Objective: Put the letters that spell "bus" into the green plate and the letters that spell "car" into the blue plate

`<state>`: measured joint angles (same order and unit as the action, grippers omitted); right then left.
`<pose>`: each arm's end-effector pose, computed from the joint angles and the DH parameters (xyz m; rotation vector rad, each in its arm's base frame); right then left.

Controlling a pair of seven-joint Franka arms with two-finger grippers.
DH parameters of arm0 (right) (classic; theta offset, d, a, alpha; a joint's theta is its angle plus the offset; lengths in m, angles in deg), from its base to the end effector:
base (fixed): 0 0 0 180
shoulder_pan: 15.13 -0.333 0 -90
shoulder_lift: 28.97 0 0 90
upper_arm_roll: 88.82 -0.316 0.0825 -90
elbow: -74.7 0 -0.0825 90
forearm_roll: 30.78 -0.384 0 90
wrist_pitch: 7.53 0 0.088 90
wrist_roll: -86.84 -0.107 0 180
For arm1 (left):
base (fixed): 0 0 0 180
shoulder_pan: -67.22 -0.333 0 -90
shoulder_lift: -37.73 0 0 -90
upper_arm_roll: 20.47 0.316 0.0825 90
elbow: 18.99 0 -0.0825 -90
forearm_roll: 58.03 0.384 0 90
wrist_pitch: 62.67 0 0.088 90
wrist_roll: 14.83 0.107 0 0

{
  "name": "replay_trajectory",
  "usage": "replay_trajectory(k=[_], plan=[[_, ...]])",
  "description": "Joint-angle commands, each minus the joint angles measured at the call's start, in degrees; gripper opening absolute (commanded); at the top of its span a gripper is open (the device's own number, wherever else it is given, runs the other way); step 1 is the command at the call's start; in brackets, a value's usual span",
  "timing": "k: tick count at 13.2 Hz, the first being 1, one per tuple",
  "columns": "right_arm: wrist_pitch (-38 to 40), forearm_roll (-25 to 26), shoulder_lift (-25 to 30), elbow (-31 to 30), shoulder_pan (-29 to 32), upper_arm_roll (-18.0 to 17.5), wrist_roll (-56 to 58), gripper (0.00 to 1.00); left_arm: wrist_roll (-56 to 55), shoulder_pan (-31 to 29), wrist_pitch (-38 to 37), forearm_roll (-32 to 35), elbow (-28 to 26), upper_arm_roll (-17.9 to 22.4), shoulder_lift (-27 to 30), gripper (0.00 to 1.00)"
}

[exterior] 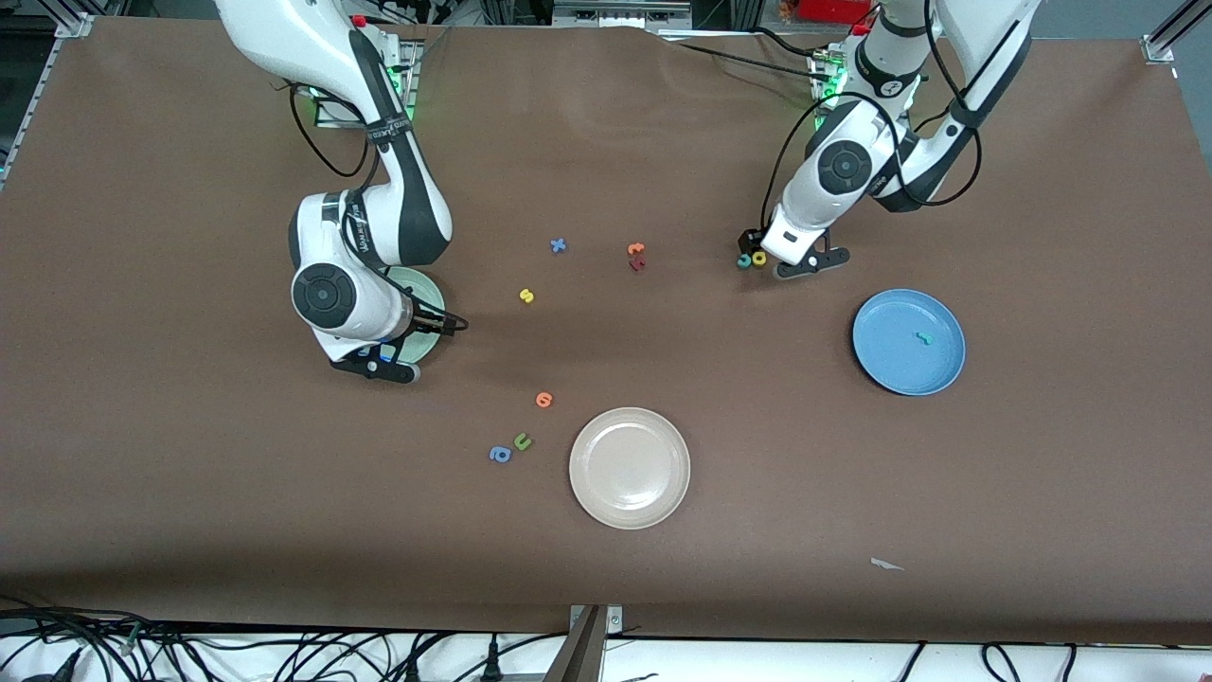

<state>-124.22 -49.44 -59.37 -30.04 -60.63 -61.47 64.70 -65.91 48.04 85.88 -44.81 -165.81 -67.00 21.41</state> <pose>0.5745 0.2247 0.2514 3.0428 -0.3477 -0.3707 0.3709 -0.2218 0.1842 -3.0997 -0.3290 0.2756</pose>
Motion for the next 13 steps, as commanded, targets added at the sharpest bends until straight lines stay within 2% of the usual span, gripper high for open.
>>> replay_trajectory(k=[1,5,10,13], plan=[[-0.9,-1.2,0.2,0.2,-1.7,0.2,-3.9,0.89,-1.4,-0.5,0.7,11.0,-1.2,0.0,1.4,0.93],[-1.0,-1.3,0.1,0.9,-2.2,0.2,-6.9,0.89,-1.1,-0.9,2.7,15.8,-1.0,0.0,1.4,0.96],[-1.3,-2.1,-0.1,0.9,-2.8,0.2,-8.1,0.89,0.8,-0.9,6.2,20.7,-1.3,-0.3,0.6,0.92],[-1.4,-2.1,-0.1,0.9,-2.8,0.2,-8.9,0.89,3.1,-1.0,6.2,20.8,-1.4,-0.3,-0.2,0.94]])
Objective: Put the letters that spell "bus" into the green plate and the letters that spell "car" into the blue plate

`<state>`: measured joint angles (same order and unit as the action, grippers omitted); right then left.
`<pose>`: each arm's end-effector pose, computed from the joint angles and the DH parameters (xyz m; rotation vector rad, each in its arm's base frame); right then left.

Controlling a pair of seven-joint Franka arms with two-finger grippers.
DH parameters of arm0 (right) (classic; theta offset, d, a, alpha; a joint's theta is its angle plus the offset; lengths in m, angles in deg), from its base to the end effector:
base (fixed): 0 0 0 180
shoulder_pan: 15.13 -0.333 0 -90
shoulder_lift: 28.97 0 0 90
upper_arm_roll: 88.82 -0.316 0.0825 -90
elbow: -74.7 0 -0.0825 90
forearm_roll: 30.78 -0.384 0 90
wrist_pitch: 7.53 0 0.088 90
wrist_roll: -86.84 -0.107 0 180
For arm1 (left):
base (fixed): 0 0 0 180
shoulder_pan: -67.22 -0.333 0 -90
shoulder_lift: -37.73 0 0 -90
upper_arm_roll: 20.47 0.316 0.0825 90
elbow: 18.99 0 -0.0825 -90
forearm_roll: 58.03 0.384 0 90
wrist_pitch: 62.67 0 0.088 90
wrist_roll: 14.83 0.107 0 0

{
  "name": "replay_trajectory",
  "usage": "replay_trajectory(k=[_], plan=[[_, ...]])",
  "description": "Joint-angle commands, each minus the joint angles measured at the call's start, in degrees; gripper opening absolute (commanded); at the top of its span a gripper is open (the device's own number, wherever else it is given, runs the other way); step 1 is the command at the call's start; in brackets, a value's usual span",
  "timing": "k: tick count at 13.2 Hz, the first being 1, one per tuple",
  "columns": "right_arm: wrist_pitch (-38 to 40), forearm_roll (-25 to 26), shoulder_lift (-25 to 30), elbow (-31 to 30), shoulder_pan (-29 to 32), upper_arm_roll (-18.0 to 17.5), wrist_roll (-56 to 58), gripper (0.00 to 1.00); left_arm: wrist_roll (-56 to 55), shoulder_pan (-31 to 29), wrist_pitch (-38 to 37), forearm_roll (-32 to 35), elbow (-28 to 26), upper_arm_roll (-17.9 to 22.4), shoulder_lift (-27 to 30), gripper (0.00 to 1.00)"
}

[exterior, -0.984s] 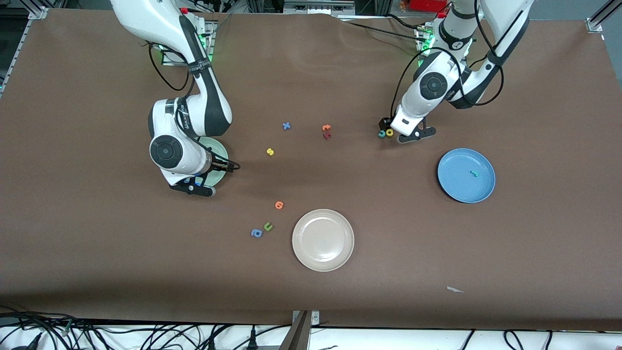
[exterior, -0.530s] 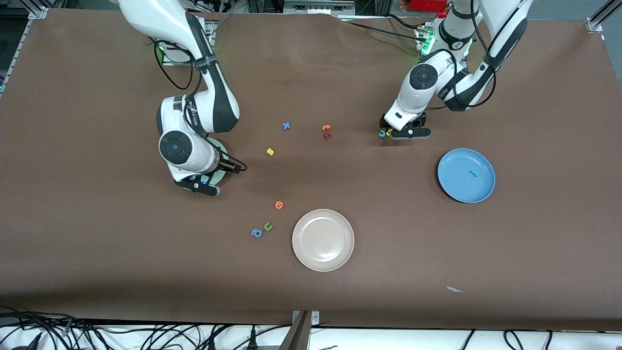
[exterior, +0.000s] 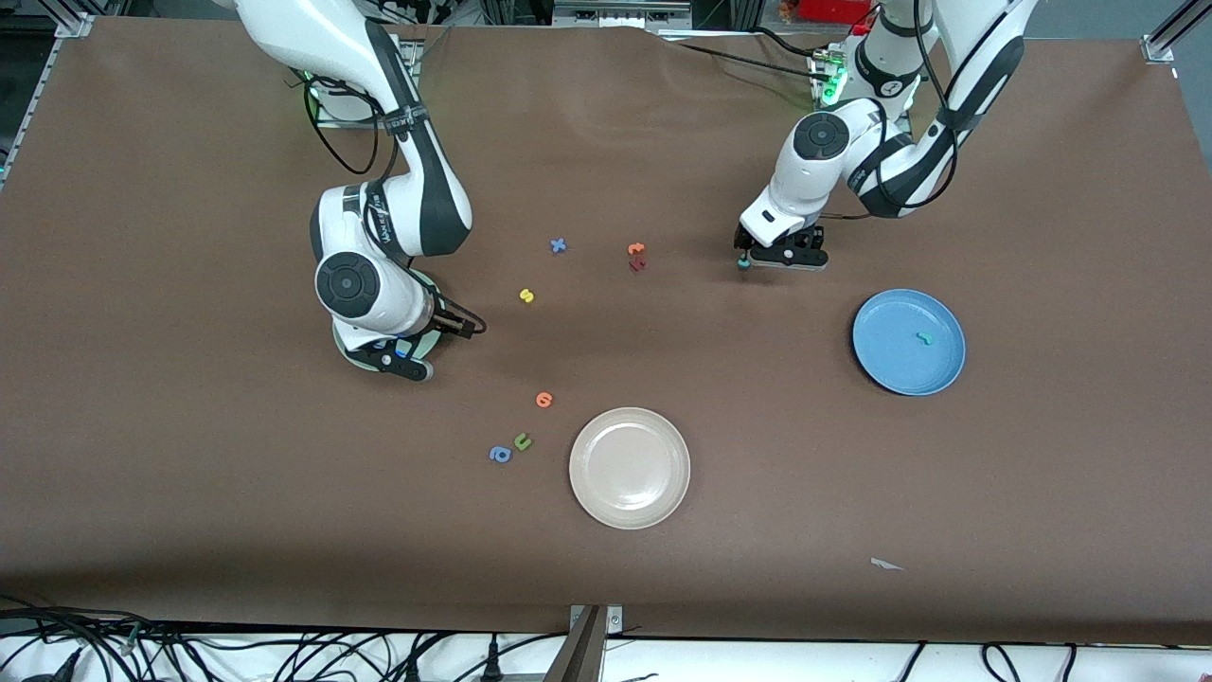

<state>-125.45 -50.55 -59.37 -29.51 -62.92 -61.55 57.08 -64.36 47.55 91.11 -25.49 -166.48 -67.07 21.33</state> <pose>0.5695 0.2517 0.2561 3.0329 -0.5019 -0.3296 0.3684 -0.2306 0.1882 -3.0964 0.1710 0.0158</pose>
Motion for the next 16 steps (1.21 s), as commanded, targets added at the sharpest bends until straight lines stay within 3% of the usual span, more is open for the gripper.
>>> replay_trajectory(k=[1,10,16], plan=[[-0.2,-1.0,-0.1,0.4,-0.5,0.2,-1.3,0.89,1.8,-0.8,1.0,1.5,-0.7,-0.2,-0.1,0.95],[-2.1,-1.3,-0.6,0.9,-2.8,0.2,-5.9,0.89,3.0,-1.4,1.0,1.4,-0.5,-0.6,-2.0,0.93],[-1.8,-1.3,-1.0,1.4,-2.8,0.3,-6.3,0.89,8.4,-1.3,1.0,1.5,-0.5,-0.7,-3.4,0.78]])
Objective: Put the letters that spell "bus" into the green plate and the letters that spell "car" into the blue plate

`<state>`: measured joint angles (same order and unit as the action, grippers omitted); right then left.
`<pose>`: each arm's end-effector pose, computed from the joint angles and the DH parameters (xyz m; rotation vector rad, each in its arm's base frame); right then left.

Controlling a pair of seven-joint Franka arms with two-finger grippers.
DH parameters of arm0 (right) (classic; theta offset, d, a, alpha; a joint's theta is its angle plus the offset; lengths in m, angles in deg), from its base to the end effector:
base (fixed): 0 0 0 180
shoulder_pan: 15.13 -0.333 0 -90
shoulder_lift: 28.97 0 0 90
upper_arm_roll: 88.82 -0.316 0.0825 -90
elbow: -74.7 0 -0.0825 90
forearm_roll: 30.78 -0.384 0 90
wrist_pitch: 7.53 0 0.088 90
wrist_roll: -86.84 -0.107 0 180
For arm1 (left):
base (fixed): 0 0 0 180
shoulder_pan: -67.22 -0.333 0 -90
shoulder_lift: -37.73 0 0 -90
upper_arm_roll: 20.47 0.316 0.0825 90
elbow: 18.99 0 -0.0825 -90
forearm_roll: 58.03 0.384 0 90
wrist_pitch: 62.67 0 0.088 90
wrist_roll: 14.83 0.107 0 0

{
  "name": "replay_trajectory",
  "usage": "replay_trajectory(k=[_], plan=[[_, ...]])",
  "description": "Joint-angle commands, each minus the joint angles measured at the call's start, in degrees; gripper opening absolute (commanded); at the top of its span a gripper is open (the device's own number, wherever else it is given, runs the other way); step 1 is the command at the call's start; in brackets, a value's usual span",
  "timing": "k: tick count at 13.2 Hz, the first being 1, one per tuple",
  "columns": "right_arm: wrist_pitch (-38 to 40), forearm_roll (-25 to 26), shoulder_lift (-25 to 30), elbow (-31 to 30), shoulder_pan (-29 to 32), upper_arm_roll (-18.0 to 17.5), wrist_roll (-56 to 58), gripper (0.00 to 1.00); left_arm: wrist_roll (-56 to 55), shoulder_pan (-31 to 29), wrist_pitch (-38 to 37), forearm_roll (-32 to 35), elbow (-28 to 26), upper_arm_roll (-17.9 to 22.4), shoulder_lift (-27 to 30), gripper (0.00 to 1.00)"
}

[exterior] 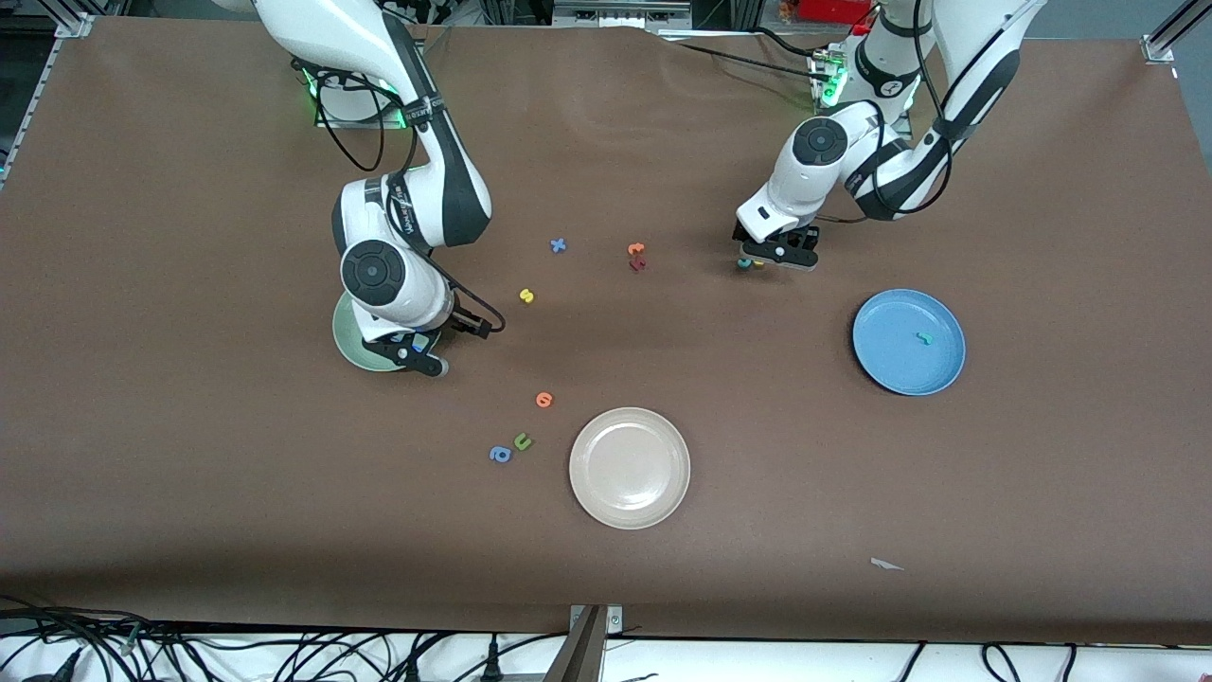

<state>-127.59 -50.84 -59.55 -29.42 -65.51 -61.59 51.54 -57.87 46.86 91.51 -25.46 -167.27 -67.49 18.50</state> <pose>0.5620 0.2789 0.2573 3.0258 -0.5852 -0.2748 0.3570 -0.2304 0.1729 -3.1056 0.3481 0.0996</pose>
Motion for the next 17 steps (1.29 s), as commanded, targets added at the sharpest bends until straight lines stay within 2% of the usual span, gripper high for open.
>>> replay_trajectory(k=[1,3,4,17], plan=[[0.3,-1.0,-1.4,1.2,-0.3,0.4,-0.6,0.88,2.0,-0.7,0.6,1.4,0.4,-0.3,-0.5,0.77],[0.4,-1.0,-1.4,1.8,-0.3,0.4,-0.5,0.88,2.3,-0.8,0.5,1.4,0.7,-0.3,-0.5,0.68],[0.5,-1.0,-1.5,1.9,-0.3,0.4,-0.6,0.88,2.9,-1.0,0.5,1.4,0.8,-0.3,-0.5,0.67],[0.8,-0.9,-1.6,2.4,0.0,0.5,0.1,0.88,3.9,-1.3,0.3,1.4,1.7,-0.2,-0.9,0.67]])
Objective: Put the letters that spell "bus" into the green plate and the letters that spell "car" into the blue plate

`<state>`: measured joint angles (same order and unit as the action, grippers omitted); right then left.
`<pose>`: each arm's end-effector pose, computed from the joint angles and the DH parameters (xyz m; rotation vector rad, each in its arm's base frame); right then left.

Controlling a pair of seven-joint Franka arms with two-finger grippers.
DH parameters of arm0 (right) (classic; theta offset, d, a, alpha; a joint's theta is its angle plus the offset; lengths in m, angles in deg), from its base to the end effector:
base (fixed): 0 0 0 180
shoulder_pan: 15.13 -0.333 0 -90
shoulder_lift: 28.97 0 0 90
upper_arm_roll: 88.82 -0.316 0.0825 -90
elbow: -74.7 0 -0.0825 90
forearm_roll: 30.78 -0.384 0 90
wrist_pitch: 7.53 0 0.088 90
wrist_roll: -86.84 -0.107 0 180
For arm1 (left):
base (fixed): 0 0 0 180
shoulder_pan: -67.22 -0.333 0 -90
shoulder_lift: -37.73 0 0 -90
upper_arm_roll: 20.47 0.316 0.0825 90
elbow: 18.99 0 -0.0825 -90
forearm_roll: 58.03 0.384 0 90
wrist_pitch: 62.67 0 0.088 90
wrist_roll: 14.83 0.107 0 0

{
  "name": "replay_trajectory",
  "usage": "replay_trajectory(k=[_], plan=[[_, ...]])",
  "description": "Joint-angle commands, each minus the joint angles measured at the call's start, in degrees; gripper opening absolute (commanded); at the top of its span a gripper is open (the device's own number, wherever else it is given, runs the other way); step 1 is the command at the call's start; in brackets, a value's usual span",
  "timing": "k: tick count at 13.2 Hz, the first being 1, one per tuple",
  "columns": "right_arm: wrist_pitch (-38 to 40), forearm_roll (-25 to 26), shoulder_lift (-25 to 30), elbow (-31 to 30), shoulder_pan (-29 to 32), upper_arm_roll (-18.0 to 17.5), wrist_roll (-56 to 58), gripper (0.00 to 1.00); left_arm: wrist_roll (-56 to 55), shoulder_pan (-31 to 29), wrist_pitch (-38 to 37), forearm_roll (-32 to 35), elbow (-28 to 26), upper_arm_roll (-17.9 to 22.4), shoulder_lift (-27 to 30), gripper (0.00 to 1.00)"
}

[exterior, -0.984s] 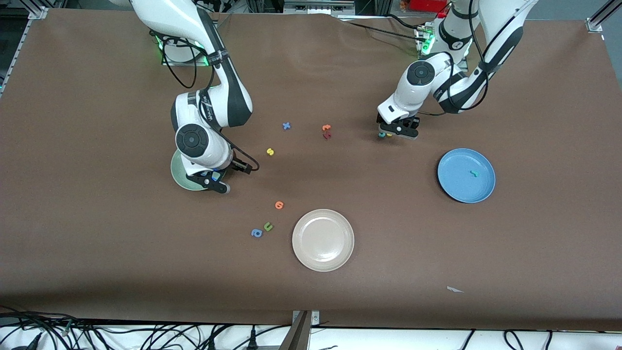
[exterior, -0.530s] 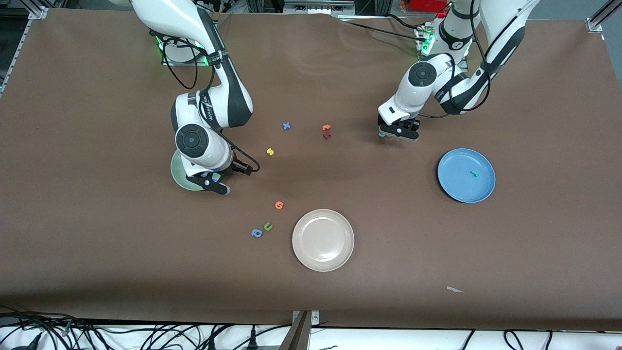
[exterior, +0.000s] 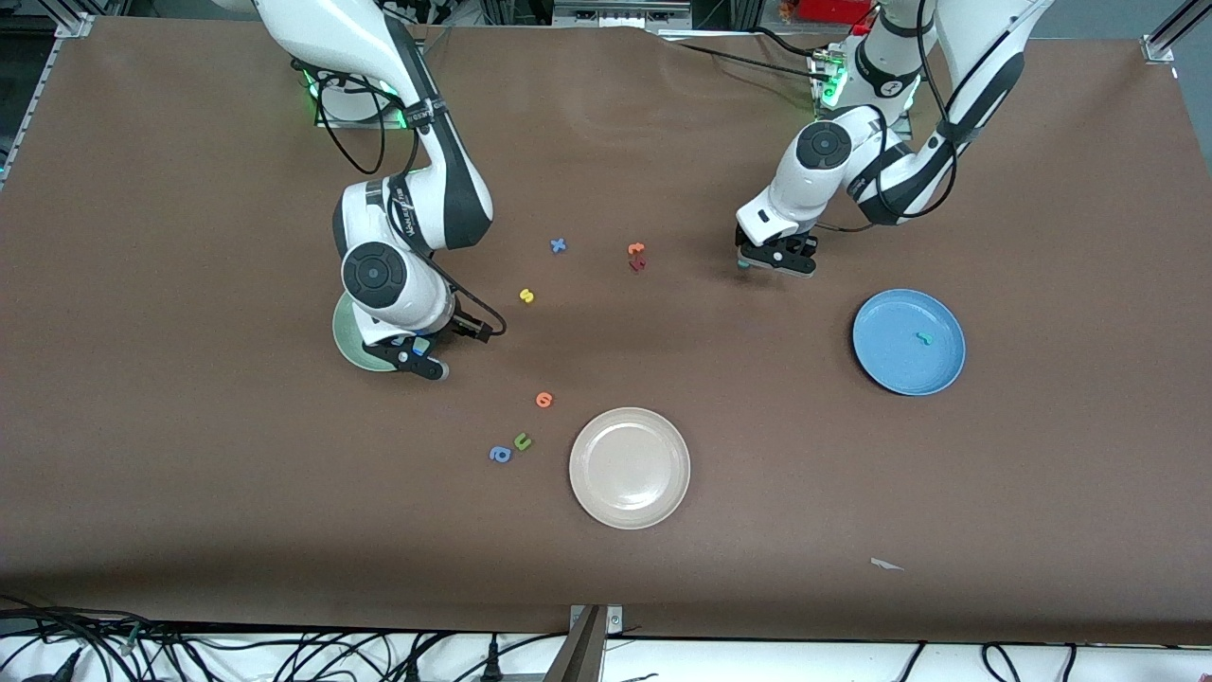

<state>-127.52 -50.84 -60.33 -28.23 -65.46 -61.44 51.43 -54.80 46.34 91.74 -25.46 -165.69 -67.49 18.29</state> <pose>0.5671 0.2810 0.2580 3.0259 -0.5858 -0.2598 0.3710 -0.2313 0.1796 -3.1139 0.4089 0.0614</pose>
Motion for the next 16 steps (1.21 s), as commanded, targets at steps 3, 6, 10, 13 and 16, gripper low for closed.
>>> replay_trajectory(k=[3,6,10,13,16], plan=[[0.8,-0.9,-0.8,1.2,0.0,0.3,0.3,0.88,0.9,-0.6,0.0,1.4,-0.2,-0.3,-0.7,0.67],[1.0,-0.9,-0.7,1.1,0.1,0.3,0.4,0.88,0.9,-0.3,0.0,1.4,-0.2,-0.3,-0.8,0.67],[1.0,-0.9,-0.7,1.0,0.1,0.3,0.3,0.88,0.8,-0.1,-0.1,1.4,-0.4,-0.3,-0.9,0.67],[1.0,-0.9,-0.7,1.0,0.1,0.3,0.3,0.88,0.8,-0.1,-0.1,1.4,-0.4,-0.3,-0.9,0.67],[0.7,-0.9,-0.7,1.3,-0.2,0.3,-0.6,0.88,0.7,0.0,-0.1,1.4,-0.4,-0.3,-0.9,0.67]])
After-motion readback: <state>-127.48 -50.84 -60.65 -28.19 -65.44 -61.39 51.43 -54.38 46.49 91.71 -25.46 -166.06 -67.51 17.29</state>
